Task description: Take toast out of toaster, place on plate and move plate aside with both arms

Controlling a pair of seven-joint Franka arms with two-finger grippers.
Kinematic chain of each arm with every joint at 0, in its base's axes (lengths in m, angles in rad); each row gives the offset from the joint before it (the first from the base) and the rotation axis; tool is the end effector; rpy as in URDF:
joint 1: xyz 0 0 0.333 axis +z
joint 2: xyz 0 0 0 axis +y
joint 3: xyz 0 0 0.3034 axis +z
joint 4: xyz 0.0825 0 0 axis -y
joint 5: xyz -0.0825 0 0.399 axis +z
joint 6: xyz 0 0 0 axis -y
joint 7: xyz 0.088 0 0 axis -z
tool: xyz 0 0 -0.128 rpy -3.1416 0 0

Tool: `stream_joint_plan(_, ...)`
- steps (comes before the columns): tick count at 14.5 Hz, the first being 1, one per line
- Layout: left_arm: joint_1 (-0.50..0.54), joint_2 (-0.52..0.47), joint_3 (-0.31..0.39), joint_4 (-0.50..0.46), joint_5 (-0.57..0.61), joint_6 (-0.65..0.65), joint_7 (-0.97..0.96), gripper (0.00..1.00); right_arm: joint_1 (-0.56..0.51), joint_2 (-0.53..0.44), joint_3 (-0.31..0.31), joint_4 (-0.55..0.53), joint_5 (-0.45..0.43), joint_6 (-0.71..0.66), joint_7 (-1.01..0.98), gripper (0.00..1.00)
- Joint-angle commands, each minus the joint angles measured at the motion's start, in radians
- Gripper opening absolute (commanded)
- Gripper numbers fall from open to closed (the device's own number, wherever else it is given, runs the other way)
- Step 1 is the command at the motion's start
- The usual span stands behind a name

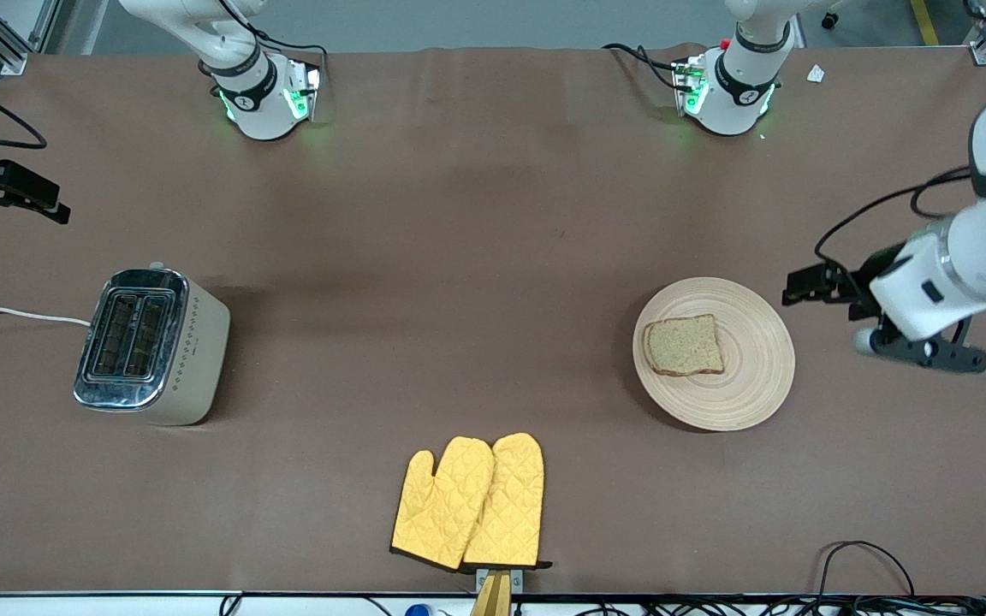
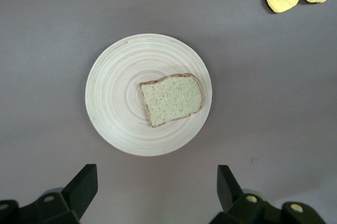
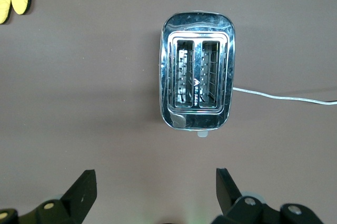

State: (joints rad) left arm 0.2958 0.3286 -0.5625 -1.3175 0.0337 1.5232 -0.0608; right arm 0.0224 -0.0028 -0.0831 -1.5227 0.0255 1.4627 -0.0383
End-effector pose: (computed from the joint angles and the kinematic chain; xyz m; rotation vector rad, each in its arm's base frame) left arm 0.6334 -0.1155 0.5351 2.9987 -0.2820 -0.1434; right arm 0.5557 -0.0303 0.6065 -3.1118 0.0317 0.0870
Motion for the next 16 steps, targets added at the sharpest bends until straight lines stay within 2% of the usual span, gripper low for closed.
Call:
stream_joint_plan(1,0.028,-0.196,0.000,-0.152,0.014,0.002,-0.011,1.00,0.001,0.000,-0.003,0.010,0.008,-0.013,0.005,1.00)
stream_joint_plan(3,0.026,-0.235,0.000,-0.177,0.015,0.005,-0.013,1.00,-0.001,0.000,-0.003,0.010,0.010,-0.013,0.003,1.00)
stream_joint_plan(12,0.054,-0.220,0.025,-0.143,0.005,-0.023,0.044,1.00,-0.004,0.000,-0.004,0.010,0.010,-0.013,0.000,1.00)
stream_joint_plan(14,0.001,-0.226,0.070,-0.143,0.009,-0.024,0.044,1.00,-0.004,0.000,-0.004,0.009,0.011,-0.015,0.000,1.00)
stream_joint_plan(16,-0.113,-0.240,0.197,-0.144,0.005,-0.024,0.041,1.00,-0.004,0.000,-0.004,0.009,0.011,-0.013,-0.002,1.00)
